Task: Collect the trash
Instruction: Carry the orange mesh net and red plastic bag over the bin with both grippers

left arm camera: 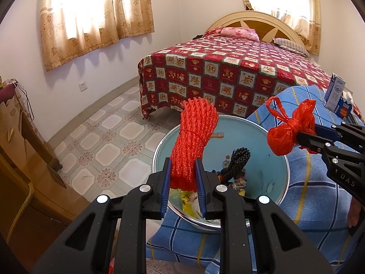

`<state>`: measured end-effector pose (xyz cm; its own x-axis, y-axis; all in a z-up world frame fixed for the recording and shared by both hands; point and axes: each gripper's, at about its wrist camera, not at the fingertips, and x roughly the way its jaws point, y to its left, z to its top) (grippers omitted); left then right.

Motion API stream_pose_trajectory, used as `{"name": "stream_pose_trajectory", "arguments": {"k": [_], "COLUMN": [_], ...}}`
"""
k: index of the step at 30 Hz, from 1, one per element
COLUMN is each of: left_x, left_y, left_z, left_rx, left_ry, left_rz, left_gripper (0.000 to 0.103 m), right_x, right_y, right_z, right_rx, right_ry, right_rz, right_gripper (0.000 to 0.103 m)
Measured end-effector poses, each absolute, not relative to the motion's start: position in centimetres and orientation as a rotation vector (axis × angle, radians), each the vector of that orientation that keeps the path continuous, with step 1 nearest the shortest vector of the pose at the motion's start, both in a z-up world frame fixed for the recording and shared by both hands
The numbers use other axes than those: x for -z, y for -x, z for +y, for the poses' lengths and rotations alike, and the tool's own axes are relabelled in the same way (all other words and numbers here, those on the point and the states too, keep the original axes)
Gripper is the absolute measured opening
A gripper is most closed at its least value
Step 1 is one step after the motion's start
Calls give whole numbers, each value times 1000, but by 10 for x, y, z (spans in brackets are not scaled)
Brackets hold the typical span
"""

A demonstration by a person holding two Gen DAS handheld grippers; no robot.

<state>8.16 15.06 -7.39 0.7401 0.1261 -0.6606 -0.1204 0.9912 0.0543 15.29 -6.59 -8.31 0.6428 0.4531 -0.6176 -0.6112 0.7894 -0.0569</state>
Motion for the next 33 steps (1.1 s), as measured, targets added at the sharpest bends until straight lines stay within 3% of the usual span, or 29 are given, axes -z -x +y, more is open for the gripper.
{"name": "stream_pose_trajectory", "arguments": {"k": [33], "left_x": [72], "left_y": [-78], "left_z": [165], "left_rx": [-176], "left_ry": [0], "left_rz": [728], "left_gripper": [21], "right_x": [87], "right_y": [-155], "right_z": [-59], "right_rx": [-624], "right_ry": [284], "right_rz": [628], "right_gripper": [22]}}
